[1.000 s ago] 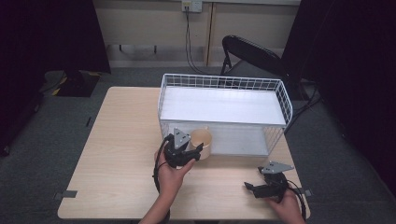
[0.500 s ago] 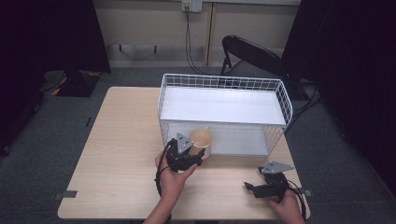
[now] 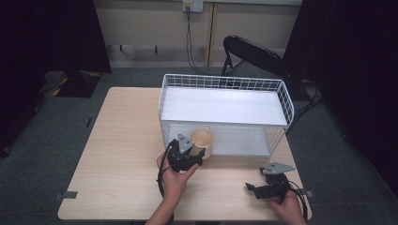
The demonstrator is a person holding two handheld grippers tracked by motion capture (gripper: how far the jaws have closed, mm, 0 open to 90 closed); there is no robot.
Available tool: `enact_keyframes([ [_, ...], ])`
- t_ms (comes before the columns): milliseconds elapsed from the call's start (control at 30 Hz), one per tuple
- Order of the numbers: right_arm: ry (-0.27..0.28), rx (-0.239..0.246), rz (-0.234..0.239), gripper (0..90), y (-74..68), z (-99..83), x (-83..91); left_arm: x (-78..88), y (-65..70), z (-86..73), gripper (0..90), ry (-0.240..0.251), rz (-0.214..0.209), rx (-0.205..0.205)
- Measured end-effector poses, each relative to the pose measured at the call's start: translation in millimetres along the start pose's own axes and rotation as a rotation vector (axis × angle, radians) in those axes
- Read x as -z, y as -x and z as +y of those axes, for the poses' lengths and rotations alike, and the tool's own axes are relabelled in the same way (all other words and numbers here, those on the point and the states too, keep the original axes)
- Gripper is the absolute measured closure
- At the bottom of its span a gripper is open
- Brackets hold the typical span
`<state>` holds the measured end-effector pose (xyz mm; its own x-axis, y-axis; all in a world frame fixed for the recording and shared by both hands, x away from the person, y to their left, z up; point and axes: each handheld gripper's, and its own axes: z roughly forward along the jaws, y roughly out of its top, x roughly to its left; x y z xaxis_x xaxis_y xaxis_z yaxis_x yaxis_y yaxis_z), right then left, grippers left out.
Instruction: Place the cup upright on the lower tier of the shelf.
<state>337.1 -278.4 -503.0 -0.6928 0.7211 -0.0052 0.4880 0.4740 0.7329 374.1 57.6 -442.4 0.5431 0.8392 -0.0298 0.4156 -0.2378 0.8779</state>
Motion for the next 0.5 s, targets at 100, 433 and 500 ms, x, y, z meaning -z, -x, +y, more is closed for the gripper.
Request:
enact_keyframes([
  [100,0.000,0.000,0.000,12.2,0.0,0.0,0.0,-1.5,-0.5,-0.1,39.0,-0.004,0.002,0.001],
  [433,-0.001,0.000,0.000,12.2,0.0,0.0,0.1,-7.2,-3.1,1.9,56.7,-0.004,0.005,0.000],
  [500,-0.001,0.000,0.000,12.2,0.0,0.0,0.0,-8.7,-3.5,2.2,59.5,-0.002,0.005,0.000],
])
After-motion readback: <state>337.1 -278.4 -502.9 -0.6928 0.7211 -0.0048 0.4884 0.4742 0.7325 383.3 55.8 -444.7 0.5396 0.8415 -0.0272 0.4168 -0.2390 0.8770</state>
